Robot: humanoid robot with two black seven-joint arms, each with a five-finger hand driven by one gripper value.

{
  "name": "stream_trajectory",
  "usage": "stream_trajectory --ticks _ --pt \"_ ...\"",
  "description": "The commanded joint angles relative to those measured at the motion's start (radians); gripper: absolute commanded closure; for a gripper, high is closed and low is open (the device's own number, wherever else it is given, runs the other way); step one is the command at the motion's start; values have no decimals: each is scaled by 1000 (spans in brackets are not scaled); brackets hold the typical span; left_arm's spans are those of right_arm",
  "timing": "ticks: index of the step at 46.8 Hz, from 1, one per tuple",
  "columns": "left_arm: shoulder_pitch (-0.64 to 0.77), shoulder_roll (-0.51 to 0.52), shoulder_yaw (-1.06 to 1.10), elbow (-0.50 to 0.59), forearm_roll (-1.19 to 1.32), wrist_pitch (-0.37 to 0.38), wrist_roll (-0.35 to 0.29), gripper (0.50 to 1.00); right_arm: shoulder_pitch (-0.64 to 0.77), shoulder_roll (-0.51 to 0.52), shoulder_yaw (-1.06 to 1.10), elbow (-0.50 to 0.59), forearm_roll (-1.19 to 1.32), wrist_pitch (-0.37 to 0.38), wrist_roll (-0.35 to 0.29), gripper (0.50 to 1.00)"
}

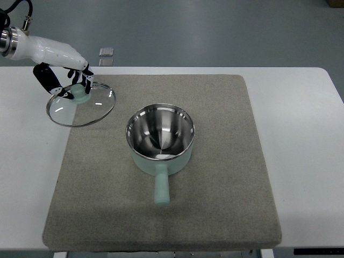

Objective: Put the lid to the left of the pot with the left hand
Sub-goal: 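Lower the lid onto the mat beside the pot, farther from the handle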

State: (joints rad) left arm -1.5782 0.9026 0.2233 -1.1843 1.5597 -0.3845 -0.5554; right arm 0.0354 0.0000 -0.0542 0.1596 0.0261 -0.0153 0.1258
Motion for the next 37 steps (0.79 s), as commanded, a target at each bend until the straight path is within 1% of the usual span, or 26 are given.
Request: stream_trajectory --ticks 1,7,13,17,24,30,37 --pt "15 9 -1 0 0 9 0 1000 1 0 -1 0 0 0 0 576" --pt "38 6 -8 17 2 30 6 1000 1 0 0 0 0 0 2 576" --pt "73 -11 -10 72 3 105 12 1000 0 0 -1 0 0 0 0 576" --pt "93 -50 -8 100 2 133 12 1000 0 0 0 0 0 0 0 576" --pt "129 -97 -9 156 3 151 12 1000 0 0 0 0 0 0 0 576" --pt "168 -140 -5 199 8 199 14 1000 0 0 0 0 0 0 0 576" --pt "191 -172 -4 229 10 207 14 1000 0 0 0 0 0 0 0 576"
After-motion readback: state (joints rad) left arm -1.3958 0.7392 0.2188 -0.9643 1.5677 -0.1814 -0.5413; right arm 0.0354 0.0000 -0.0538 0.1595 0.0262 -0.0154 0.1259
